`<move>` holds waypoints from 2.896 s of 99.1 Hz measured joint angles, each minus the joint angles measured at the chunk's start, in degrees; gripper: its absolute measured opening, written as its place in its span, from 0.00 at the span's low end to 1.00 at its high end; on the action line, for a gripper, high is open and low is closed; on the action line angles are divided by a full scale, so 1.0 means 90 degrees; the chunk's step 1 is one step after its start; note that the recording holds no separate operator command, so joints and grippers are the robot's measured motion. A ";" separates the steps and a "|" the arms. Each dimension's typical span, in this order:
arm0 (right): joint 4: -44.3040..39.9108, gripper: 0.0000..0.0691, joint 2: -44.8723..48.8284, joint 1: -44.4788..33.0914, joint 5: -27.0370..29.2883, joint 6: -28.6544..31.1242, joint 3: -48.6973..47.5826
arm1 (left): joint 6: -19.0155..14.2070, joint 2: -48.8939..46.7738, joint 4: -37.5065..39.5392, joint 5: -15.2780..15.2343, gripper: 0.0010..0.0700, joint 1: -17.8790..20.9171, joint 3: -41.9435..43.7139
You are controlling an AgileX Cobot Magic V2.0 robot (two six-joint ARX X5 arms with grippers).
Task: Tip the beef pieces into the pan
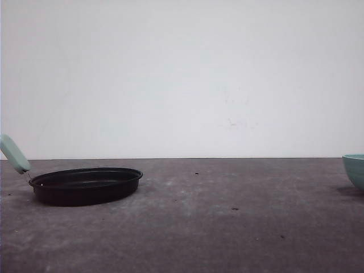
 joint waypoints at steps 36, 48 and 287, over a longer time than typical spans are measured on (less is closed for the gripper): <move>0.0000 0.01 0.0000 0.0000 0.0000 -0.0002 0.0000 | 0.0000 0.0000 0.0000 0.0000 0.02 0.0000 0.0000; 0.0000 0.01 0.0000 0.0000 0.0000 0.0000 0.0000 | 0.0000 0.0000 0.0000 0.0000 0.02 0.0000 0.0000; -0.4415 0.99 0.4340 0.0002 -0.1168 0.1260 0.6727 | -0.2154 0.5574 -0.0364 0.1090 0.99 0.0012 0.5855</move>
